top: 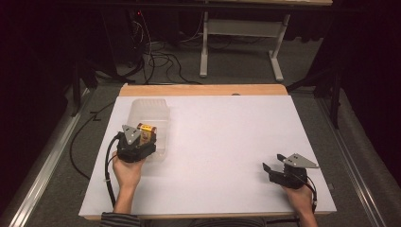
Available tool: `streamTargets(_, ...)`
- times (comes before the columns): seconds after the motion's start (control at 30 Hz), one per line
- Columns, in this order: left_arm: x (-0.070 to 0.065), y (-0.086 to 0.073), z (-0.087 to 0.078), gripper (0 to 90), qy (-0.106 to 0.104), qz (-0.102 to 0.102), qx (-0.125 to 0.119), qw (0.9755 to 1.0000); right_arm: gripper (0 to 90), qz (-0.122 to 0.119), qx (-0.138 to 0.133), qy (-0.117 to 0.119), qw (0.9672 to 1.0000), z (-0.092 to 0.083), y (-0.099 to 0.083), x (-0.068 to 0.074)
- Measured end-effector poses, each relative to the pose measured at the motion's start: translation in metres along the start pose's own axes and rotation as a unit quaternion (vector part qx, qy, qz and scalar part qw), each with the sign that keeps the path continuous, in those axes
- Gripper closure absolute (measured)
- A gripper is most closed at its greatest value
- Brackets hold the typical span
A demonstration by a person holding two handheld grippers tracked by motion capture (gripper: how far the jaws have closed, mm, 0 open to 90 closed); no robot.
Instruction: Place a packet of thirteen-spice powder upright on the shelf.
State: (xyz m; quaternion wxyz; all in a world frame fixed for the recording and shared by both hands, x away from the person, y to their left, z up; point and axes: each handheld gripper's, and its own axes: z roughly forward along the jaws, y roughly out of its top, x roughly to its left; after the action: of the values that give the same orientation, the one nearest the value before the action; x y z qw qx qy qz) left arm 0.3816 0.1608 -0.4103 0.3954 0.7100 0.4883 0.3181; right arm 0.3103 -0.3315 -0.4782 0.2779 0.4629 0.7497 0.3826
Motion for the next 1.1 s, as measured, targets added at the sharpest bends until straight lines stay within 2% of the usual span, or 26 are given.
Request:
streamTargets(0.2, 0.000, -0.003, 0.001, 32.3, 0.000, 0.006, 0.009, 0.9999, 30.7, -0.001, 0.000, 0.000, 1.0000, 0.000, 0.000, 0.000)
streamTargets(0.73, 0.001, -0.012, -0.010, 32.1, -0.003, 0.006, -0.002, 1.0000, 30.6, 0.002, -0.002, -0.002, 1.0000, -0.001, 0.000, 0.000)
streamTargets(1.0, 0.005, -0.015, -0.016, 31.3, -0.009, 0.002, 0.000, 1.0000, 30.6, 0.003, -0.004, -0.004, 1.0000, -0.001, 0.000, 0.000)
streamTargets(1.1, 0.006, -0.016, -0.018, 29.9, -0.002, -0.003, -0.002, 1.0000, 30.6, 0.004, -0.004, -0.003, 1.0000, -0.001, 0.000, 0.000)
